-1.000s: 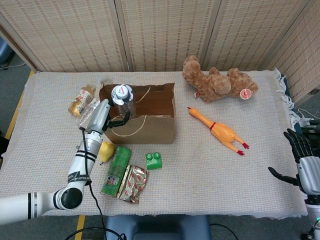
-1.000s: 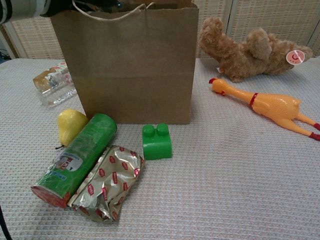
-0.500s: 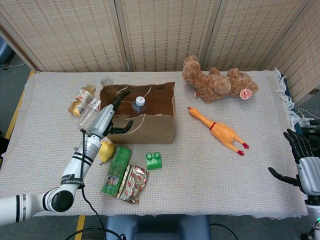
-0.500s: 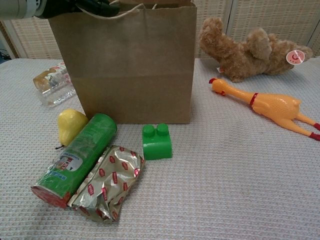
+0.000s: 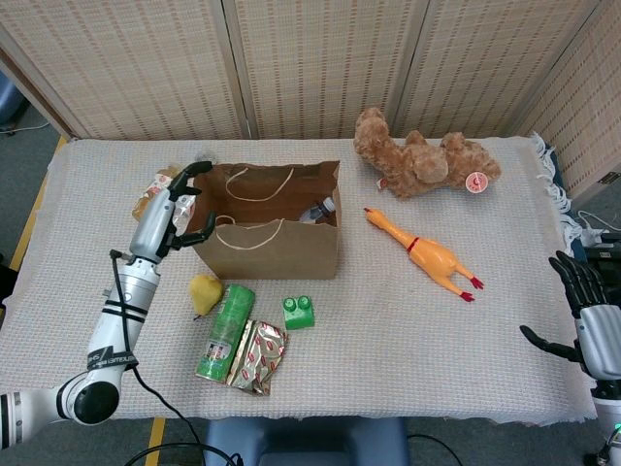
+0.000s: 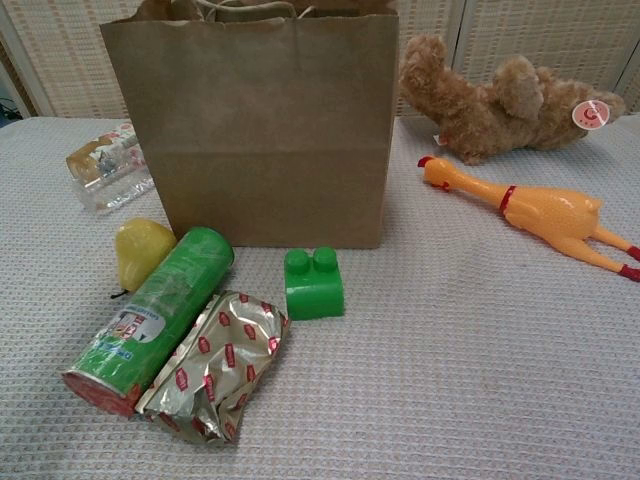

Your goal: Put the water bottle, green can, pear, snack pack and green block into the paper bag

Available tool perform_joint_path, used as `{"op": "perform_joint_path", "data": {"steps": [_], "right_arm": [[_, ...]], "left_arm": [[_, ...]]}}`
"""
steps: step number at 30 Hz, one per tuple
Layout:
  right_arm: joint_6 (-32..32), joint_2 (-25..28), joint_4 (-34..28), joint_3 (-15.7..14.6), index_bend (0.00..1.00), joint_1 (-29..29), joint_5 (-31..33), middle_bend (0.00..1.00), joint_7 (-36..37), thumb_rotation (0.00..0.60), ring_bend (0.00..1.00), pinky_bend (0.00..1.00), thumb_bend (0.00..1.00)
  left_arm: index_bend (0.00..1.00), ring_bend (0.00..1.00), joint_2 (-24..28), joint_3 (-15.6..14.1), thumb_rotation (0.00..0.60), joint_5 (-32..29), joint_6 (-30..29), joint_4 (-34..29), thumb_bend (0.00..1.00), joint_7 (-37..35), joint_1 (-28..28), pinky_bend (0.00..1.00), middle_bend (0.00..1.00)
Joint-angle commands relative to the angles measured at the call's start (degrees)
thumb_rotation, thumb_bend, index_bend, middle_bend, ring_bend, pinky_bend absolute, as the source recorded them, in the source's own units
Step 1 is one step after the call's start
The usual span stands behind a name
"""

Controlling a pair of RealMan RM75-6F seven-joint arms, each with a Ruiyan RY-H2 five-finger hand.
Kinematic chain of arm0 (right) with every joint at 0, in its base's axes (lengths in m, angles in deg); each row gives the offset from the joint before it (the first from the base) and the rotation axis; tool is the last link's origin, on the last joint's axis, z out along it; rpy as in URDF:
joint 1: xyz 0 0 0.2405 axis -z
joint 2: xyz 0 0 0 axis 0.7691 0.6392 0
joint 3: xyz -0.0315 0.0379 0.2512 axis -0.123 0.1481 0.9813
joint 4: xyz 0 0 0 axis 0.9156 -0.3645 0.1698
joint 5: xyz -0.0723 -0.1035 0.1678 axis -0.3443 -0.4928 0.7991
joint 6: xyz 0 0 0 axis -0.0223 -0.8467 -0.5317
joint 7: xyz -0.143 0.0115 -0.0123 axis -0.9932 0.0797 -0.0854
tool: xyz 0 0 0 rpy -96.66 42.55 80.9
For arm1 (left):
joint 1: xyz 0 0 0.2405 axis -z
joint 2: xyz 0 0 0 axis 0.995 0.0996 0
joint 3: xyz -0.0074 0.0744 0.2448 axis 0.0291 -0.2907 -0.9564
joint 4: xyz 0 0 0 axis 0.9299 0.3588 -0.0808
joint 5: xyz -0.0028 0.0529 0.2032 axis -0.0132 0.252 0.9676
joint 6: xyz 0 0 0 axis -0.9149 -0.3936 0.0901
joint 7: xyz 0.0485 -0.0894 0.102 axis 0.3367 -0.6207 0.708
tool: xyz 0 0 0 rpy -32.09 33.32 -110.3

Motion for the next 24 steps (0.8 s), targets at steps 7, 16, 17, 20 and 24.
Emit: {"op": "perform_joint_path", "data": {"steps": [7,16,17,20,24], "right_arm": [[0.0,-0.1,-0.3,0.0,0.00,0.0,0.1,0.00,-0.3,0.600,0.00,0.00,0.06],[-0.3,-0.1,-0.6,-0.1,0.00,-0.1,0.0,0.00,-0.7,0.600,0.00,0.00,0.06],[-0.3,-0.1,-0.6,-0.1,0.00,-0.1,-0.1,0.00,-0.9,0.600,0.00,0.00,0.06],[-0.3,-0.3,-0.8,-0.2,0.00,-0.3,-0.4,0.00,-1.4,0.600,0.00,0.00,0.06],[-0.5,-0.4,-1.0,-0.2,0.00,-0.5,-0.4,0.00,-1.8,0.600,0.00,0.00,0.06]], "left_arm": [[0.16,0.10,12.9,-0.8,0.600,6.9,-2.9,-5.2,0.55,-13.5,-14.7,0.25,0.16],[0.16,0.09,16.3,-15.1,0.600,34.5,-4.0,10.3,0.52,-11.7,-22.8,0.25,0.16],[0.16,0.09,15.6,-16.5,0.600,37.9,-4.6,13.1,0.50,-10.8,-22.7,0.25,0.16],[0.13,0.09,13.0,-21.4,0.600,50.3,-5.7,22.8,0.45,-6.5,-21.1,0.24,0.16],[0.07,0.07,10.2,-25.8,0.600,63.6,-7.4,33.4,0.42,-0.8,-17.6,0.21,0.11]]}}
